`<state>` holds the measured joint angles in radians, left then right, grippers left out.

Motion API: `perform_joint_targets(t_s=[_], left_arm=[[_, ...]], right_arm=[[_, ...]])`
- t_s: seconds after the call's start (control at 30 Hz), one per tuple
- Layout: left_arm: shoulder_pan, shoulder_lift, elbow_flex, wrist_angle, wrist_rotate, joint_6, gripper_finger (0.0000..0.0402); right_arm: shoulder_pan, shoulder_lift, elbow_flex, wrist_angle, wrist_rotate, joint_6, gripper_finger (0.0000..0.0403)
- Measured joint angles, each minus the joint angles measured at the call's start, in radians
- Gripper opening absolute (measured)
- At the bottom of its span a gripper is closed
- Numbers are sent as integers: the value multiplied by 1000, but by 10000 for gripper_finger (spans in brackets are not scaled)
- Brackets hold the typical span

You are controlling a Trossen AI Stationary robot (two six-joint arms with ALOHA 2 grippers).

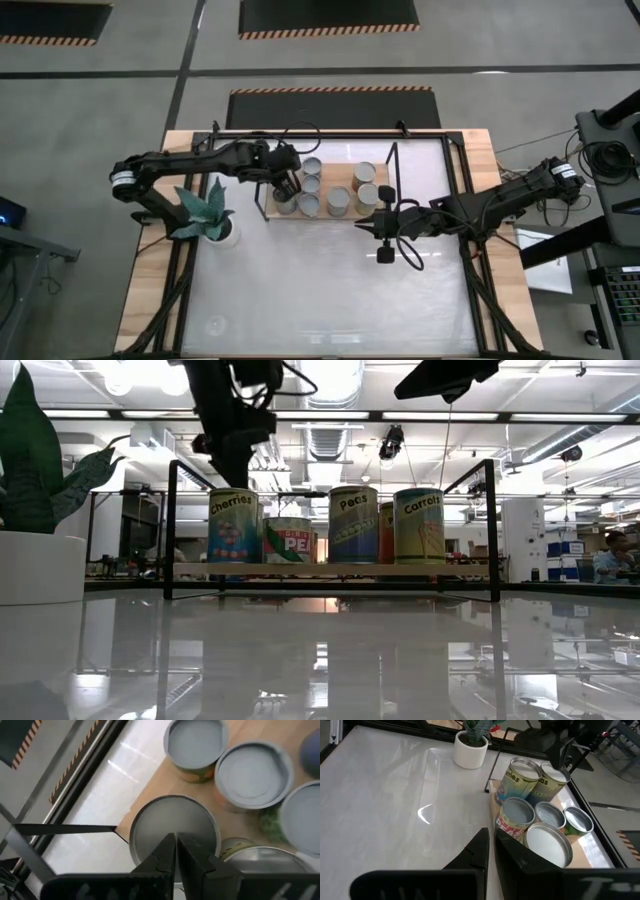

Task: Pick and place cans onto a shelf
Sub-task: Adjust the large canned peas on the shelf, then adjust the shelf

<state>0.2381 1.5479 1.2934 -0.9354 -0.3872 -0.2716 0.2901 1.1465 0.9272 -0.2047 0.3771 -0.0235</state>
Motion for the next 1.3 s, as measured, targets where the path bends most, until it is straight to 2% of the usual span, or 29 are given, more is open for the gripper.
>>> perform_joint_targets(t_s=[0.23,0.4,0.53,0.83,1.1,1.2,1.3], left_arm=[[-75,-69,0,36,-48,-15,0],[-232,-109,-1,95,-176,-37,0],[-380,-111,-2,124,-274,6,0],[-615,-110,-11,136,-251,173,0],[-672,-110,-78,247,-249,264,0],[-671,-110,-120,239,-249,247,0],[-673,-116,-162,237,-250,208,0]], right_arm=[[0,0,0,0,0,39,18],[0,0,-1,0,0,72,18],[0,0,-5,-24,6,152,18],[-23,0,13,-144,25,351,18],[-66,0,75,-166,25,347,18],[-64,0,112,-278,-51,354,18],[-61,0,132,-439,-139,427,18]])
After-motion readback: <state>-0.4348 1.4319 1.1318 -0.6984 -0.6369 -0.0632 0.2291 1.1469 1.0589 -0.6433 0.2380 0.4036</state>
